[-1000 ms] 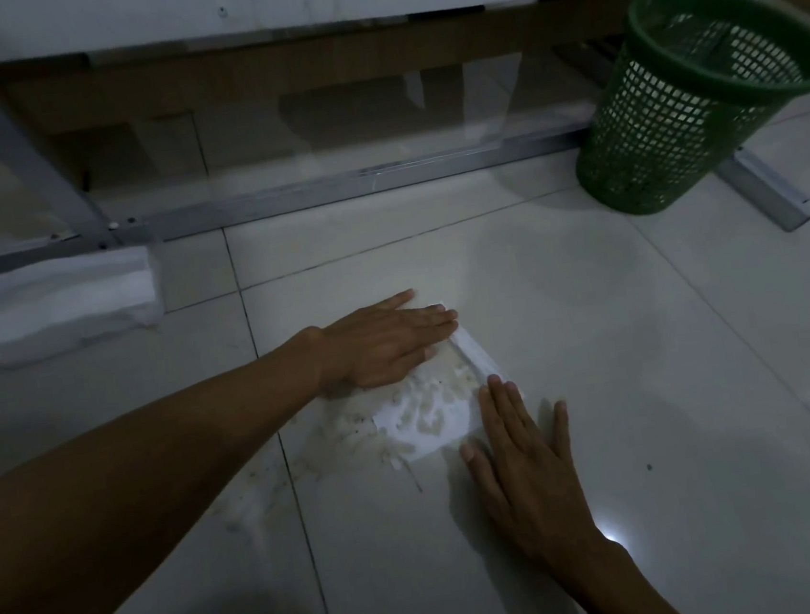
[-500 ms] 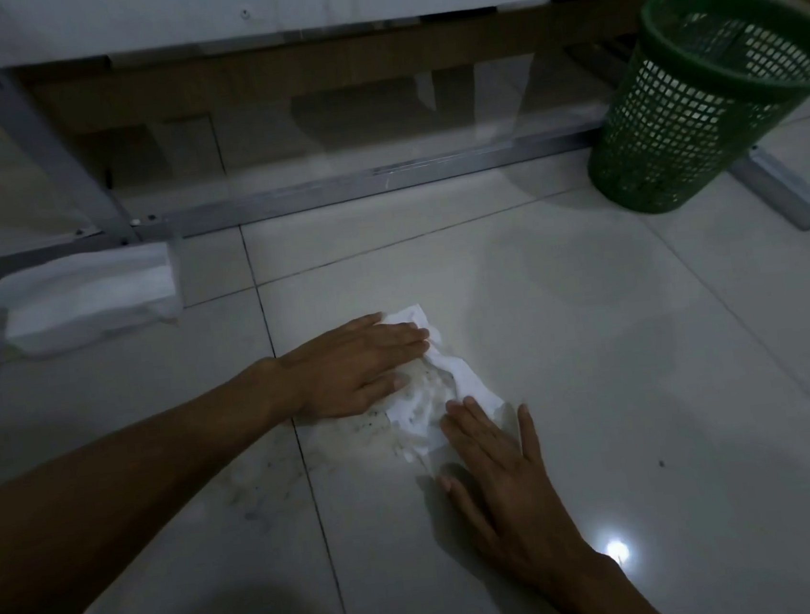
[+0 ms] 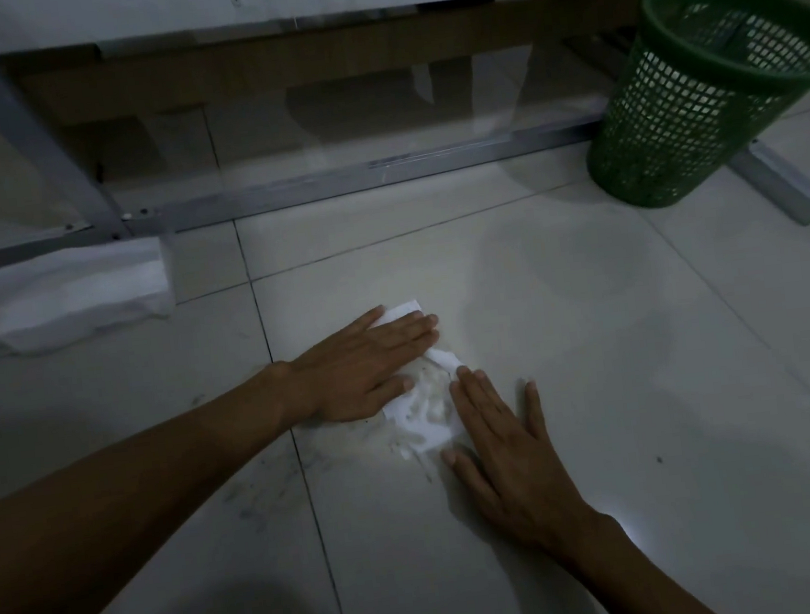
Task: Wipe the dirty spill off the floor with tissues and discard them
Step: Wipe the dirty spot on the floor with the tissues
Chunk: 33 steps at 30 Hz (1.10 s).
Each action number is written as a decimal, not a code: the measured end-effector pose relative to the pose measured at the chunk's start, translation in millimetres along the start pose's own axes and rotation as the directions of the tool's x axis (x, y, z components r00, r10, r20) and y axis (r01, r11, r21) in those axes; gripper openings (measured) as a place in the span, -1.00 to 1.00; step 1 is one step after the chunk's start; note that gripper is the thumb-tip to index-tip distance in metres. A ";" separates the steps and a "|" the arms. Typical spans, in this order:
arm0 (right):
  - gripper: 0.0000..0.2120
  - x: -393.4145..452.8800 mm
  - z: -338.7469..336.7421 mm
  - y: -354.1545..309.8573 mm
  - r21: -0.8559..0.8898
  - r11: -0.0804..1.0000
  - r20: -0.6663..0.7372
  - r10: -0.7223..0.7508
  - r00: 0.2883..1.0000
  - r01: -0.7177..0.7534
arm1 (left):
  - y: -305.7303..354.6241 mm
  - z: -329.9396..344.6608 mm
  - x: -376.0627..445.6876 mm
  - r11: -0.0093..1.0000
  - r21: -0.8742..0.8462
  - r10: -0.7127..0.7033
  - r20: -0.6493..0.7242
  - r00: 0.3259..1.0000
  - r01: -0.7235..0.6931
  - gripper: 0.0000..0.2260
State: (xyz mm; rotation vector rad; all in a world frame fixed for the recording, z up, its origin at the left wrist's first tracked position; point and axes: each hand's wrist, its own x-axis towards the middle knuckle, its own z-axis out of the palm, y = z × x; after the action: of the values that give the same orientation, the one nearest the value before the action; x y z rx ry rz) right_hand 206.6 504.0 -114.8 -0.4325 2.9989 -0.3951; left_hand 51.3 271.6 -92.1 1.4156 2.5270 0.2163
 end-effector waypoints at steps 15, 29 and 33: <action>-0.33 2.5 -4.9 -12.5 0.015 0.997 0.037 0.077 0.996 -0.078 | -3.4 -6.1 12.2 0.997 -0.069 0.009 -0.170 0.985 -0.022 -0.56; -0.33 17.1 -1.8 -13.7 -0.017 1.000 0.040 -0.004 0.999 0.005 | 9.4 18.9 -7.0 0.998 0.031 0.057 -0.003 0.998 -0.057 -0.43; -0.33 21.0 -12.6 -10.4 0.106 0.994 0.066 0.008 0.998 -0.015 | 2.8 -5.5 2.3 0.984 -0.176 0.007 0.085 0.996 0.008 -0.45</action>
State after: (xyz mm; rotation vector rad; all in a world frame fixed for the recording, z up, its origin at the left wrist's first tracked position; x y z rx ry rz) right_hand 187.7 491.4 -100.9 -0.4104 2.8989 -0.5269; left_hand 51.0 274.9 -86.3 1.3270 2.3744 0.3615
